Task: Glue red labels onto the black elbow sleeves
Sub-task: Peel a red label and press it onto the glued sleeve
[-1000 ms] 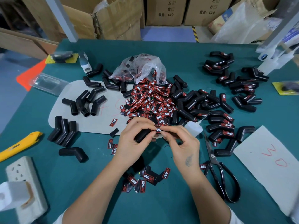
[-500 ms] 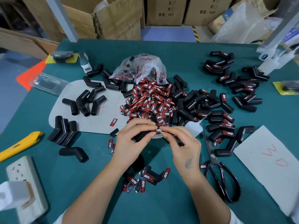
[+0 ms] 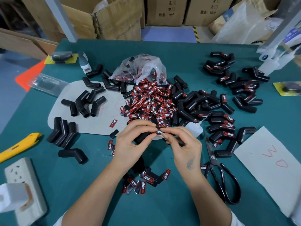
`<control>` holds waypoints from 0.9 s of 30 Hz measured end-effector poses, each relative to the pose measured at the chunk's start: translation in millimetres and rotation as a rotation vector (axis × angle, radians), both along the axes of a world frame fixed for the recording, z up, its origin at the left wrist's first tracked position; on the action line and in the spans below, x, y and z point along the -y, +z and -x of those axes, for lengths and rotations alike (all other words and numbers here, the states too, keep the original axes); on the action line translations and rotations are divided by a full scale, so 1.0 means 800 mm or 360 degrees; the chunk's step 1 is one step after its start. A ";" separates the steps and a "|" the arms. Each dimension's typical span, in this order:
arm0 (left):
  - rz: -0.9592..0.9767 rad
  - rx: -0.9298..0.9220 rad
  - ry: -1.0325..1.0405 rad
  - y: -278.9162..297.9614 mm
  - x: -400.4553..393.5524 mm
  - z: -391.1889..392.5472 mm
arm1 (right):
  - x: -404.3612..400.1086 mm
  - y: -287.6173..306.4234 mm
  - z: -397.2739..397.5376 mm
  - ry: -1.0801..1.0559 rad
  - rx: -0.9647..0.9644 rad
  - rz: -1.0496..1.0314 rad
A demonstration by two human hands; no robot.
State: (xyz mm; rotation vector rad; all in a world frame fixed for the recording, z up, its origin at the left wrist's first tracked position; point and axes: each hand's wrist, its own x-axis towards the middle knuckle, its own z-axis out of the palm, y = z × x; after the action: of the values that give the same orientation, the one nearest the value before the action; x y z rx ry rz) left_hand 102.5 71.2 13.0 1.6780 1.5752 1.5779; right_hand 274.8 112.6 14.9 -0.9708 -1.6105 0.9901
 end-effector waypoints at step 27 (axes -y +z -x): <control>0.0154 0.0135 -0.0146 -0.001 -0.002 0.003 | -0.002 0.012 0.005 0.0355 -0.0359 0.0637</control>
State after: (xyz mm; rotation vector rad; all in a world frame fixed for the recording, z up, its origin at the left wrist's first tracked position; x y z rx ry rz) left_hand 100.5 72.8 11.9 1.5879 1.4867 1.4835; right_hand 270.7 114.5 24.3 -0.9118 -1.3773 1.5614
